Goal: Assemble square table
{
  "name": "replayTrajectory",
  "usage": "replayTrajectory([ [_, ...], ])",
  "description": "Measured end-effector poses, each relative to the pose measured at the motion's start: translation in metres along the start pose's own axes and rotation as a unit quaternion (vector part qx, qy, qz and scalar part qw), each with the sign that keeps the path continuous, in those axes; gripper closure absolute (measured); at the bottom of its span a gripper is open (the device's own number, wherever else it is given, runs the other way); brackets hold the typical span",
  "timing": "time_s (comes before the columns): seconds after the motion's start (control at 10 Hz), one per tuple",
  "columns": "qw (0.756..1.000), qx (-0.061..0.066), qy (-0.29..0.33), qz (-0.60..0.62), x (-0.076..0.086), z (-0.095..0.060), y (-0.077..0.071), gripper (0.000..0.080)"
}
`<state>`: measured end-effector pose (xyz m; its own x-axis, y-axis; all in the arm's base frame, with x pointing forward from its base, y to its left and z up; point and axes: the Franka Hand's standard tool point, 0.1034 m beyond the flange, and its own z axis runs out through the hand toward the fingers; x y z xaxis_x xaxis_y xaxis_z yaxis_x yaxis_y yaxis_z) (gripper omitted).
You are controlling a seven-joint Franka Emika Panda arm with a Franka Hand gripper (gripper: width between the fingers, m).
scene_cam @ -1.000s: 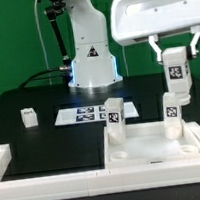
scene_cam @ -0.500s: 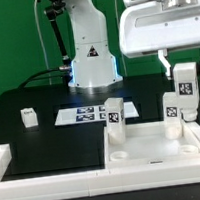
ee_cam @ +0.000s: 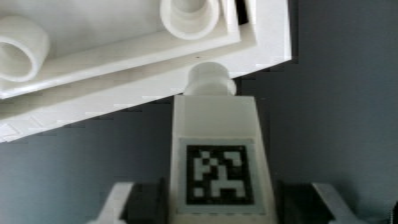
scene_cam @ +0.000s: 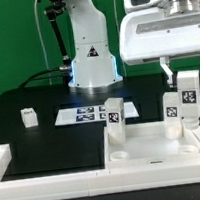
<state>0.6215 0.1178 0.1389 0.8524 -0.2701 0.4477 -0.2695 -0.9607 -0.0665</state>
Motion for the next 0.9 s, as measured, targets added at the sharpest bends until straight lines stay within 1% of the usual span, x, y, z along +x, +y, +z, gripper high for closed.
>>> replayTrajectory([
  [0.1, 1.0, 0.0, 0.001, -0.002, -0.002, 0.003, 0.0, 0.0509],
  [0.2, 1.0, -0.002, 0.003, -0.01, -0.008, 0.012, 0.0, 0.0509],
  [0.3, 1.0, -0.004, 0.003, -0.012, -0.007, 0.017, 0.001, 0.0509],
  [0.4, 1.0, -0.003, 0.006, -0.011, -0.006, 0.018, 0.001, 0.0509],
  [0.6, 1.0, -0.004, 0.002, -0.01, -0.016, 0.027, -0.001, 0.0509],
  [0.9, 1.0, -0.008, -0.006, -0.013, -0.027, 0.03, 0.002, 0.0509],
])
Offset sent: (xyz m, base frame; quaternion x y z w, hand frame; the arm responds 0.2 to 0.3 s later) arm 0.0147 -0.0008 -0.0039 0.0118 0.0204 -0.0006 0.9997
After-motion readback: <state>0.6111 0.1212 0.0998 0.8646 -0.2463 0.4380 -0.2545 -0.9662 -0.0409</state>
